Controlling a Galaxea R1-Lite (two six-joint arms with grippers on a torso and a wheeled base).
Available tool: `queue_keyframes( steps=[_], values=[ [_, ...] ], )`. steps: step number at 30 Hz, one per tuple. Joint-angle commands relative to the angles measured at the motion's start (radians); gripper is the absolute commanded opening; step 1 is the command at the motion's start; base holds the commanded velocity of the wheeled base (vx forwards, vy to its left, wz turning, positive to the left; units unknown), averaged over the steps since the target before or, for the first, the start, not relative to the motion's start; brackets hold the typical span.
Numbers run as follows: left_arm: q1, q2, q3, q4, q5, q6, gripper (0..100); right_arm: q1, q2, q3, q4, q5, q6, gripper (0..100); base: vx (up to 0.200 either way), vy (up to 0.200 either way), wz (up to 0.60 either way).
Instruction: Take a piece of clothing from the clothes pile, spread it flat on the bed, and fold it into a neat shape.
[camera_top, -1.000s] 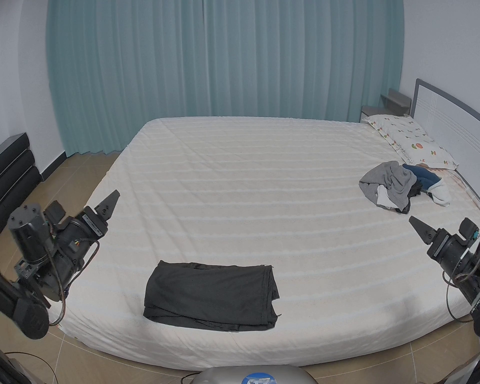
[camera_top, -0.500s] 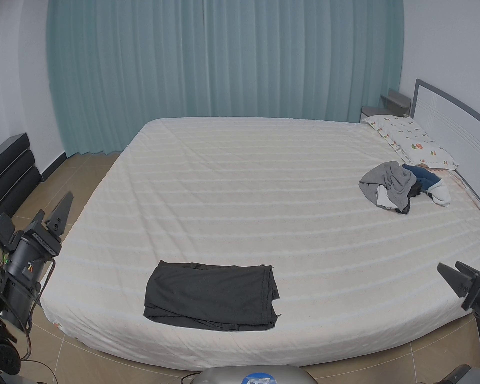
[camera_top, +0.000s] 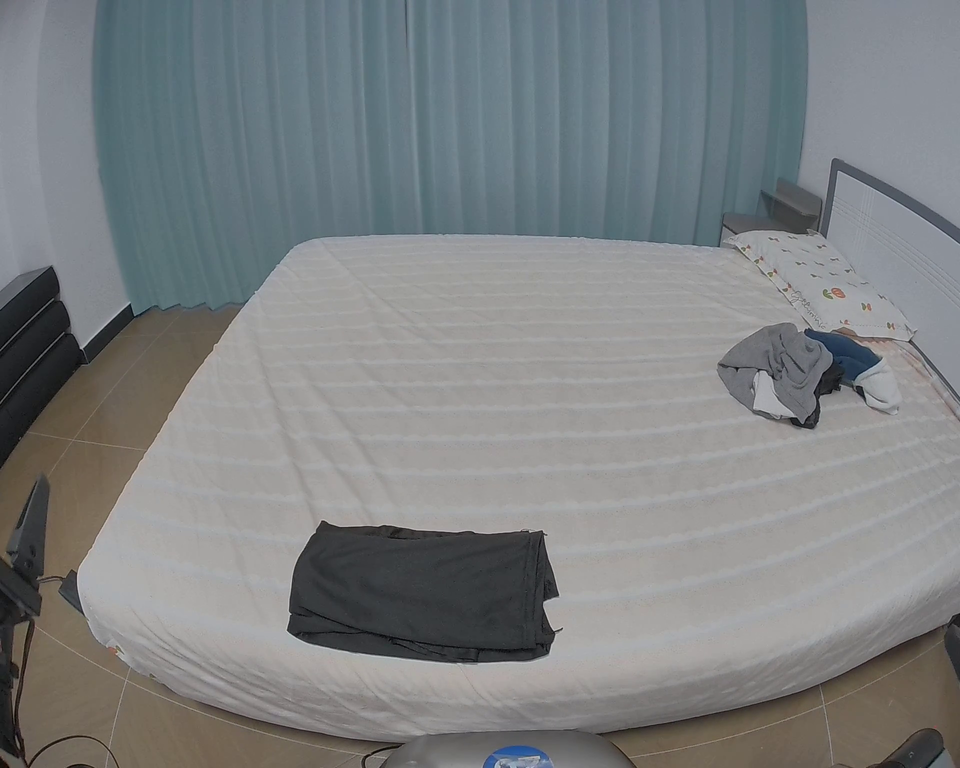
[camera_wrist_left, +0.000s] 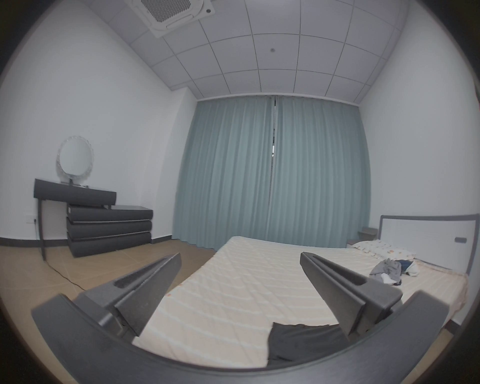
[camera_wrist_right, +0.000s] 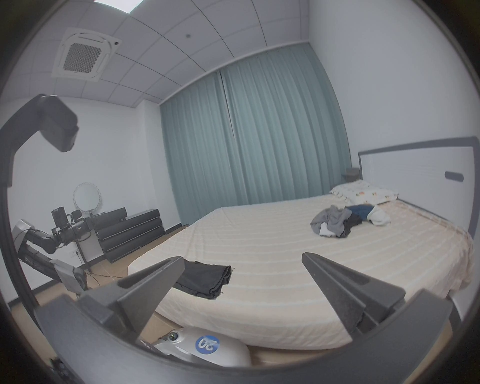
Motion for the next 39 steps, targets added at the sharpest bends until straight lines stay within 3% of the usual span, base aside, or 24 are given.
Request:
queue_keyframes(
  steps=[1,7,13,17,21,24,27,28,32,35,39],
  values=[
    [0.098,-0.369,-0.006,0.215,0.002,0.059,100,-0.072,-0.183,-0.028,0.058,0.028,-0.075,100,0.0,0.0,0.0],
    [0.138,-0.507,-0.006,0.351,-0.009,0.06,100,-0.094,-0.231,-0.022,0.046,0.112,-0.125,100,0.0,0.0,0.0],
    [0.19,-0.59,-0.003,0.402,-0.044,0.068,100,-0.094,-0.231,-0.019,0.047,0.12,-0.177,100,0.0,0.0,0.0],
    [0.185,-0.623,0.01,0.4,-0.042,0.07,100,-0.094,-0.231,0.048,0.027,0.107,-0.259,100,0.0,0.0,0.0],
    [0.182,-0.628,0.03,0.368,-0.056,0.079,100,-0.094,-0.231,0.12,-0.082,0.097,-0.315,100,0.0,0.0,0.0],
    [0.182,-0.628,0.083,0.261,-0.131,0.102,100,-0.094,-0.231,0.268,-0.293,0.089,-0.328,100,0.0,0.0,0.0],
    [0.182,-0.628,0.083,0.241,-0.181,0.102,100,-0.094,-0.231,0.433,-0.523,0.083,-0.343,100,0.0,0.0,0.0],
    [0.182,-0.628,0.083,0.241,-0.184,0.105,100,-0.094,-0.231,0.433,-0.539,0.08,-0.351,100,0.0,0.0,0.0],
    [0.182,-0.628,0.083,0.261,-0.21,0.102,100,-0.094,-0.231,0.432,-0.503,0.055,-0.346,100,0.0,0.0,0.0],
    [0.182,-0.628,0.083,0.33,-0.234,0.102,100,-0.094,-0.231,0.433,-0.405,-0.006,-0.346,100,0.0,0.0,0.0],
    [0.182,-0.628,0.083,0.534,-0.26,0.048,100,-0.094,-0.231,0.432,-0.301,-0.031,-0.322,100,0.0,0.0,0.0]
  ],
)
